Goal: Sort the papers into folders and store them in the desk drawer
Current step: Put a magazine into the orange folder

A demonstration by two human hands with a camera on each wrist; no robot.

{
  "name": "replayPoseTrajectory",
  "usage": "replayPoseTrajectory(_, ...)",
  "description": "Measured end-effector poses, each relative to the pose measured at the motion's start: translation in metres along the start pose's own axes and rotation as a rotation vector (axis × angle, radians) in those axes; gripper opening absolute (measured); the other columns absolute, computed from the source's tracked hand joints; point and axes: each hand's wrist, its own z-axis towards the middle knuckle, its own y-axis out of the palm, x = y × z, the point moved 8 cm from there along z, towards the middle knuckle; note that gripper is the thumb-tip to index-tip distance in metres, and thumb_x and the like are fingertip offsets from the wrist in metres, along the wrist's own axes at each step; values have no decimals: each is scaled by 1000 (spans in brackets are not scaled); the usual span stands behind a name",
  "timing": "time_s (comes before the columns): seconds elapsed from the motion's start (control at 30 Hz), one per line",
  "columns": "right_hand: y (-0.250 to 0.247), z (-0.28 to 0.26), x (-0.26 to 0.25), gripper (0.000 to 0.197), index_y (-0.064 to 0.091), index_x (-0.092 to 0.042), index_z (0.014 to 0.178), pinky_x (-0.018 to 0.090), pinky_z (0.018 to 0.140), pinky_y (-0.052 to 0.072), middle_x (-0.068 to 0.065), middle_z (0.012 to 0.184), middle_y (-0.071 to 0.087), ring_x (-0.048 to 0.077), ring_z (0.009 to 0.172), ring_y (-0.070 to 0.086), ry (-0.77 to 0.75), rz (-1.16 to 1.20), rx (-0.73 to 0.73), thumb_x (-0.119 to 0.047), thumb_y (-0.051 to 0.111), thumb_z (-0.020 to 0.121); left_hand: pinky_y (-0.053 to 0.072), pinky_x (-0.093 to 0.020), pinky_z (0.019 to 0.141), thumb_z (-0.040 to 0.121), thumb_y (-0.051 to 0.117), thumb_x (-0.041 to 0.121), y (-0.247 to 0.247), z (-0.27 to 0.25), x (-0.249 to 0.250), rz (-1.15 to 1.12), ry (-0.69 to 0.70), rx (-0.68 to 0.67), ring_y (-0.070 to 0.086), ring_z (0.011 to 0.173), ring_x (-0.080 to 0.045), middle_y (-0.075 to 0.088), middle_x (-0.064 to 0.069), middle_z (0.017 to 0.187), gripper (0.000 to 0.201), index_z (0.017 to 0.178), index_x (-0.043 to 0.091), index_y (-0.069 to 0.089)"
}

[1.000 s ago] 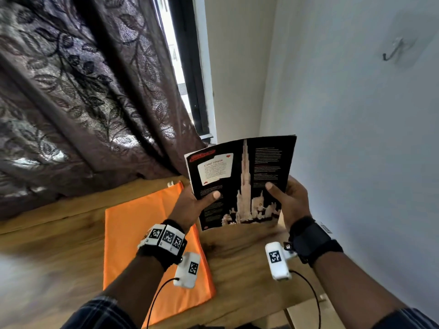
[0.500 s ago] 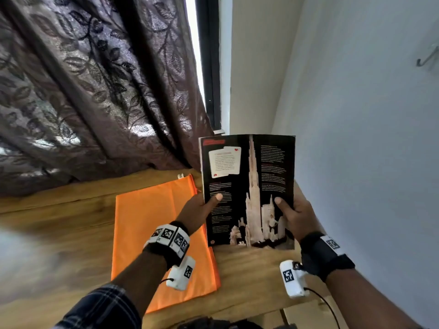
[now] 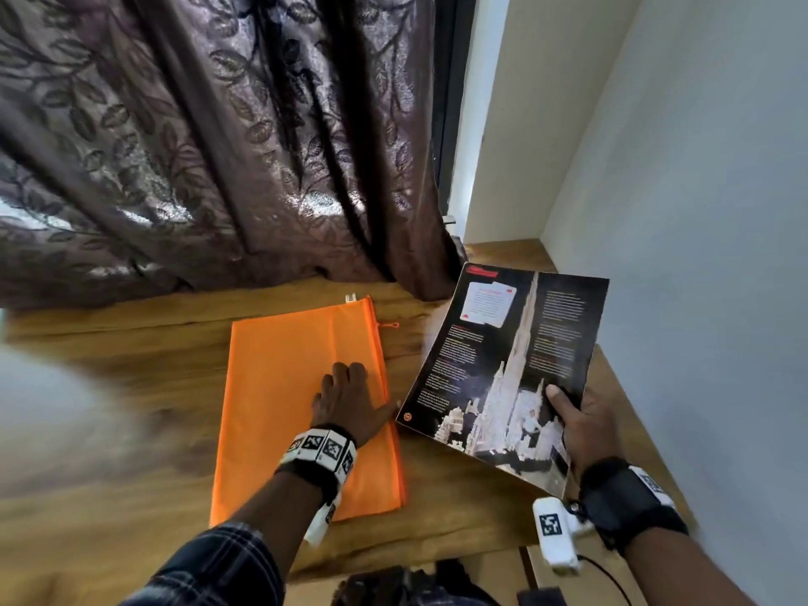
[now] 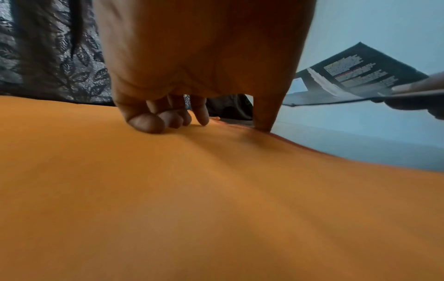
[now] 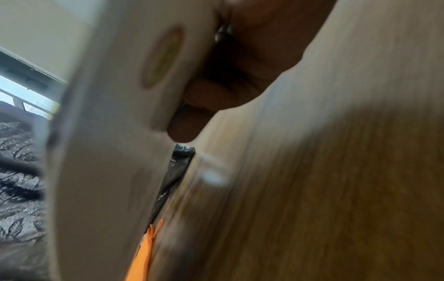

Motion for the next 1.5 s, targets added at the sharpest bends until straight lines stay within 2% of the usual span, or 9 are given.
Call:
replayPoseTrajectory(0.17, 31, -21, 3, 11, 72, -10, 100, 46, 75, 61, 9, 91, 77, 31, 81, 74, 43, 44, -52, -14, 62, 95, 42, -47, 95, 82, 58, 54, -5, -1, -22, -44, -16, -186, 39, 116, -34, 38, -6, 119, 36, 99, 22, 58)
replayPoseTrajectory(0.27, 48, -33, 4, 13, 72, -6, 98, 40, 67, 61, 10, 86, 77, 28, 73, 74, 54, 34, -64, -16, 64, 94, 39, -45, 97, 72, 44, 65, 1, -2, -50, -25, 5, -243, 39, 121, -29, 48, -3, 113, 34, 78, 33, 55)
replayPoseTrajectory(0.33, 59, -38, 9, 15, 71, -5, 97, 47, 70, 61, 10, 84, 77, 31, 74, 74, 78, 32, -51, -18, 65, 94, 36, -41, 96, 64, 31, 71, -3, -4, -60, -60, 19, -216, 43, 116, -28, 55, -5, 108, 47, 75, 33, 56)
replayPoseTrajectory(0.43, 68, -43, 13, 15, 71, -8, 97, 57, 75, 60, 12, 86, 77, 37, 78, 74, 82, 42, -30, -21, 66, 93, 40, -35, 83, 75, 50, 54, -33, -19, -60, -179, 29, -141, 55, 100, -31, 60, -12, 101, 39, 80, 18, 66)
replayPoseTrajectory(0.57, 76, -50, 3, 11, 71, -12, 92, 52, 76, 60, 8, 86, 76, 35, 82, 73, 10, 7, 50, -22, 67, 92, 32, -34, 58, 87, 58, 29, -70, -37, -76, -201, 25, 74, 50, 69, -29, 50, -2, 79, 24, 71, 16, 45)
replayPoseTrajectory(0.9, 138, -88, -12, 17, 64, -10, 85, 29, 57, 45, 1, 71, 66, 17, 60, 57, -77, -27, 77, -24, 64, 95, 33, -36, 52, 96, 44, 27, -73, -64, -74, 29, 277, 178, 56, 64, -36, 46, -6, 100, 18, 102, 11, 48)
replayPoseTrajectory(1.1, 140, -97, -30, 16, 63, -8, 91, 29, 62, 43, 3, 79, 64, 15, 69, 57, -175, -44, 195, -23, 63, 95, 32, -38, 57, 101, 41, 26, -79, -65, -92, -66, 190, 158, 57, 70, -37, 39, -1, 95, 14, 104, 12, 43)
replayPoseTrajectory(1.33, 169, -111, -13, 13, 64, -10, 96, 31, 59, 46, 7, 78, 68, 17, 63, 61, -78, -54, 6, -23, 62, 96, 36, -38, 55, 103, 37, 31, -80, -55, -102, -135, 238, 148, 48, 57, -31, 38, 1, 85, 17, 92, 21, 32)
replayPoseTrajectory(1.5, 189, -122, -9, 16, 64, -24, 83, 22, 47, 48, 4, 72, 69, 17, 56, 61, -53, -43, -111, -14, 62, 95, 36, -38, 50, 104, 36, 31, -74, -45, -98, -30, 264, 134, 61, 67, -39, 40, 1, 78, 16, 97, 16, 35)
